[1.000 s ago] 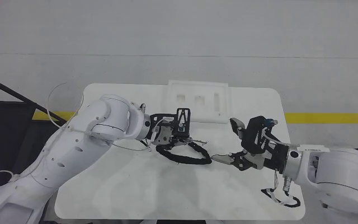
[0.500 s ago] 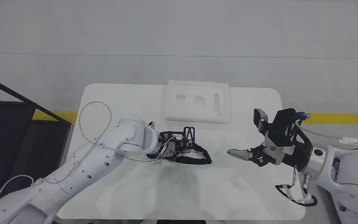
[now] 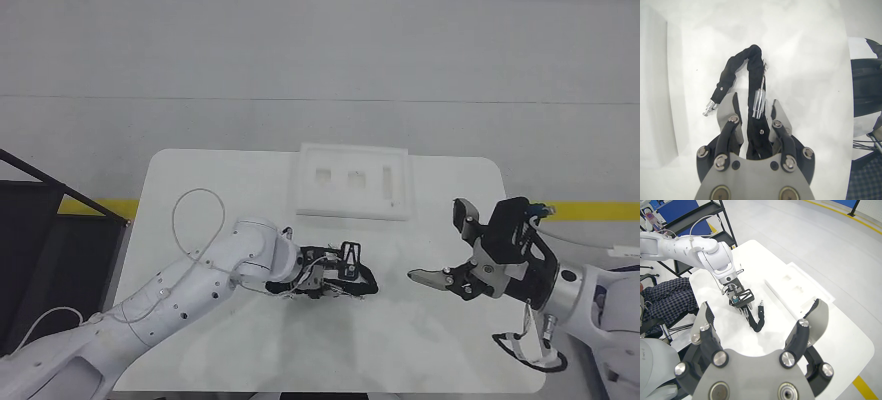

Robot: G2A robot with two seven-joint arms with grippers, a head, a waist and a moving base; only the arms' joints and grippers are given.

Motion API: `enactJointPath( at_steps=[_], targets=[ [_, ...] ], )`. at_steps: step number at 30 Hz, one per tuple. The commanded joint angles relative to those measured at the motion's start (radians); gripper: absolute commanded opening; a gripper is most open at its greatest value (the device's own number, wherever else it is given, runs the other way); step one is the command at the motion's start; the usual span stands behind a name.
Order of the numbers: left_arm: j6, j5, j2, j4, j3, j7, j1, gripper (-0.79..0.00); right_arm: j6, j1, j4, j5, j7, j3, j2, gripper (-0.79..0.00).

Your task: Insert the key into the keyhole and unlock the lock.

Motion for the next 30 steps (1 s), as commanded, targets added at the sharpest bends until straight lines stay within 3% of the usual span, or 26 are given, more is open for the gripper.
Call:
enactJointPath(
  at_steps=[1, 9, 16, 24, 30],
  targets=[
    [-0.047, -0.021, 0.005, 0.007, -0.029, 0.056, -0.003, 0.0, -0.002, 0.003, 0.007, 0.003, -0.005, -0.006, 0.0, 0.0],
    [-0.209, -0.044, 0.059, 0.031, -0.236, 0.258, -0.005, 0.0, -0.043, 0.05, 0.058, 0.004, -0.042, -0.057, -0.002, 0.0],
    [-0.209, -0.014, 0.122, 0.001, -0.353, 0.428, -0.005, 0.0, -0.139, 0.151, 0.16, -0.038, -0.138, -0.138, -0.009, 0.0],
    [-0.209, -0.011, 0.205, -0.003, -0.416, 0.584, -0.05, 0.0, -0.272, 0.326, 0.297, -0.054, -0.185, -0.251, -0.02, 0.0],
    [-0.209, -0.014, 0.249, 0.018, -0.372, 0.672, -0.129, 0.0, -0.314, 0.457, 0.402, -0.043, -0.157, -0.323, -0.027, 0.0]
  ],
)
